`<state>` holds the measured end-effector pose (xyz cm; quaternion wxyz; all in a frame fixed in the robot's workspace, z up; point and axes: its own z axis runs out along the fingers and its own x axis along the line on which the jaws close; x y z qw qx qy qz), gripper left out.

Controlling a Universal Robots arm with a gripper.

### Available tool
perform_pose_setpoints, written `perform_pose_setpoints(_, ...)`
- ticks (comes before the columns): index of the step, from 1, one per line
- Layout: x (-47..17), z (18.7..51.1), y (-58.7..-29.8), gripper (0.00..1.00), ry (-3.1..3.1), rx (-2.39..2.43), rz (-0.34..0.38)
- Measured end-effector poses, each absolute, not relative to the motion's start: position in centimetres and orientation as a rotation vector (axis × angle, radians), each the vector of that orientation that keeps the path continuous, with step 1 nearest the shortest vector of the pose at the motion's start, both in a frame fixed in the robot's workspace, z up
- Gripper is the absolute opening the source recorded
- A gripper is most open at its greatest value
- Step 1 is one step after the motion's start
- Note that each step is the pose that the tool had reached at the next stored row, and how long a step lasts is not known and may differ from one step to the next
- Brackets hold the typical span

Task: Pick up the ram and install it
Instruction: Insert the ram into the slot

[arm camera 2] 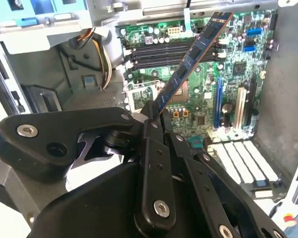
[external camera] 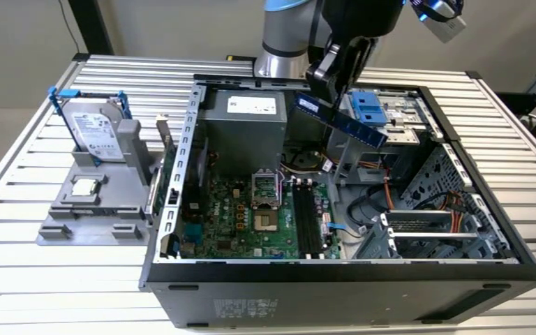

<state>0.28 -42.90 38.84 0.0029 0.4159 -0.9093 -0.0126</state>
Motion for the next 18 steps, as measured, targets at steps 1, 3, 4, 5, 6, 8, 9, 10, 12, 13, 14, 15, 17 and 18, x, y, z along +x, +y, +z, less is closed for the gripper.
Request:
perform_pose_setpoints(1, 0.28, 38.84, -42.91, 0.00, -2.862, 1.282, -0.039)
perform_pose_setpoints(3, 0.28, 38.84, -42.90, 0.00, -2.883, 1.234, -0.040)
perform_pose_setpoints(4, 0.28, 38.84, -42.90, 0.00, -2.894, 1.210, -0.040)
perform_pose_setpoints(5, 0.28, 38.84, -42.90, 0.00, -2.905, 1.184, -0.040)
perform_pose_setpoints(6, 0.28, 38.84, -42.91, 0.00, -2.915, 1.158, -0.040)
perform_pose_setpoints(8, 0.28, 38.84, -42.90, 0.00, -2.935, 1.109, -0.040)
perform_pose_setpoints(9, 0.28, 38.84, -42.90, 0.00, -2.945, 1.083, -0.040)
perform_pose_setpoints(10, 0.28, 38.84, -42.90, 0.00, -2.955, 1.057, -0.040)
perform_pose_setpoints(12, 0.28, 38.84, -42.90, 0.00, -2.973, 1.006, -0.040)
perform_pose_setpoints(13, 0.28, 38.84, -42.90, 0.00, -2.981, 0.981, -0.040)
perform_pose_setpoints(14, 0.28, 38.84, -42.90, 0.00, -2.990, 0.953, -0.040)
perform_pose_setpoints(15, 0.28, 38.84, -42.90, 0.00, -2.999, 0.928, -0.040)
perform_pose_setpoints(17, 0.28, 38.83, -42.90, 0.00, -3.015, 0.874, -0.040)
perform_pose_setpoints(18, 0.28, 38.83, -42.90, 0.00, -3.023, 0.849, -0.040)
